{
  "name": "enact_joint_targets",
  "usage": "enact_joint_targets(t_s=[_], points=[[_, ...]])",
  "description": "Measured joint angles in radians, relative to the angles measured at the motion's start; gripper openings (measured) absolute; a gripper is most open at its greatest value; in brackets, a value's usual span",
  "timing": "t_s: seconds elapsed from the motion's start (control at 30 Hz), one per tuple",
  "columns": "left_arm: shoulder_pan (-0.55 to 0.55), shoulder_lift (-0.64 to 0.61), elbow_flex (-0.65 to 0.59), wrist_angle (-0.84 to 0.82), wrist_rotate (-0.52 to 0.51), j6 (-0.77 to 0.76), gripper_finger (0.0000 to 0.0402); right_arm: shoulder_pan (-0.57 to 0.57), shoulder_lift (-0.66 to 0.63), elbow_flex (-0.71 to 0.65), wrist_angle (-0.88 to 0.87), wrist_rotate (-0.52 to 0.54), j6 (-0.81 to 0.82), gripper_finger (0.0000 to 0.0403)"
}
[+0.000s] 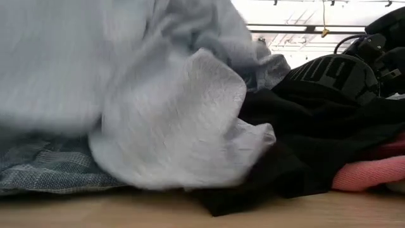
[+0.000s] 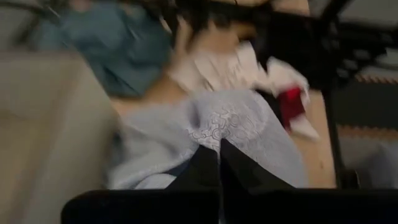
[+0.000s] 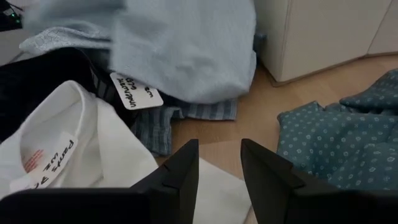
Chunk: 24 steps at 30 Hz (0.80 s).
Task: Sort clothes
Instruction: Put the blue polo shirt into the white laundry organizer
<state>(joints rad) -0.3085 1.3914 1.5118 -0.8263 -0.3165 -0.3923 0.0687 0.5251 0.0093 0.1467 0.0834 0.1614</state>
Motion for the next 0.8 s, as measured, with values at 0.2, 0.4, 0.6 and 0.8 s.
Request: enact_joint_targets(t_s=[0.2,0.4,0.6,0.8], points=[[0.029,0.0,0.151,-0.017,-0.092,0.102,0.0001,0.0,0.0,0.0,0.003,0.0,0.0,0.0122],[0.104,0.0,0.253,0.052,-0.177,0.206,0.0,0.0,0.0,0.0,0.006,0.0,0.0,0.0123],[0.206,0.002,0.325,0.218,-0.189,0.334,0.0,0.0,0.0,0.001,0.01,0.0,0.0,0.0122],[0.3,0.002,0.429,0.318,-0.214,0.446,0.0,0.0,0.0,0.001,0.01,0.0,0.0,0.0122]])
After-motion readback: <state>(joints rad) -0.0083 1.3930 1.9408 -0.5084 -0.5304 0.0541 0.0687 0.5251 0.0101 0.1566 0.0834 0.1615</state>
